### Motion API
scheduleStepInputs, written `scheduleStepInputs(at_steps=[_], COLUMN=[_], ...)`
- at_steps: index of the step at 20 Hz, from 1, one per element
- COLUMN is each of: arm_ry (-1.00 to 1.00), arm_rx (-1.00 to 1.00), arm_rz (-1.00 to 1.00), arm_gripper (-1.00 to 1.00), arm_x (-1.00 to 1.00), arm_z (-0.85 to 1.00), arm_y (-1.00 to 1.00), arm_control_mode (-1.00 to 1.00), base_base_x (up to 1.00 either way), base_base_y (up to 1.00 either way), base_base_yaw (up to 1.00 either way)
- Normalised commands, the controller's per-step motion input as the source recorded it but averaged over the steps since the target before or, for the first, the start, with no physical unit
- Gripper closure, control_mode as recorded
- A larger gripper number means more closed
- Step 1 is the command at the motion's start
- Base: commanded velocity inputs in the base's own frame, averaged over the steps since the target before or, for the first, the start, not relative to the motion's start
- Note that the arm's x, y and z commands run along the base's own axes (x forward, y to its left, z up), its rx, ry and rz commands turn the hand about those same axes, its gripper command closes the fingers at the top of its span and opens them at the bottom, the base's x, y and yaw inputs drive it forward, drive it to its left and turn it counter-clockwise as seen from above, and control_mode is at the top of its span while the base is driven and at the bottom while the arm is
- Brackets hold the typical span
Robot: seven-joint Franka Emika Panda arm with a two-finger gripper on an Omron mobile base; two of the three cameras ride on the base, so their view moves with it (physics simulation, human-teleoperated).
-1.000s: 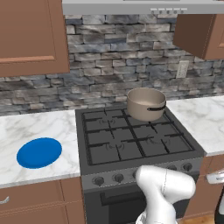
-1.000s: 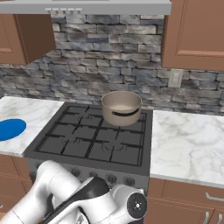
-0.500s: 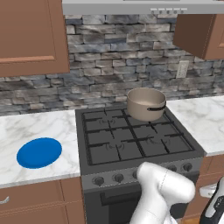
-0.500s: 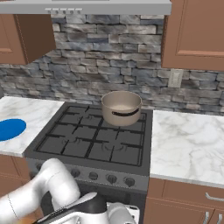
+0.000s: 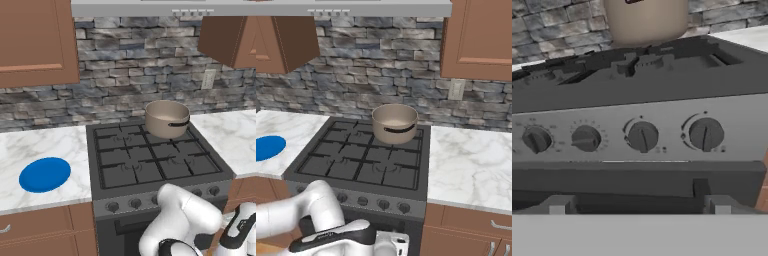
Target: Retrieve the frozen meat and place it in the pot on a burner. Then turn the burner on.
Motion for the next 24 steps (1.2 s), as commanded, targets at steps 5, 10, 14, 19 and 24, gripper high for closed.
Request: scheduleStepInputs(at_steps=[5,10,14,19,24], arm_ry=[-0.13,-0.03,-0.05,-0.20,-0.15], arm_rx=[0.04,0.08,0.13,0.10,0.01], arm_rz=[0.00,0.02,0.03,0.04,0.00], arm_gripper=[-1.00,-1.00,-1.00,-1.00,-1.00], arm_x=[0.05,0.10,0.05,0.00,0.00], arm_z=[-0.07,-0.06,0.00,0.00,0.00], arm_y=[-0.14,-0.04,-0.04,0.00,0.00], arm_control_mode=[-1.00,-1.00,-1.00,-1.00,-1.00], base_base_x=[0.00,0.00,0.00,0.00,0.00], base_base_y=[0.00,0.00,0.00,0.00,0.00], base_base_yaw=[0.00,0.00,0.00,0.00,0.00])
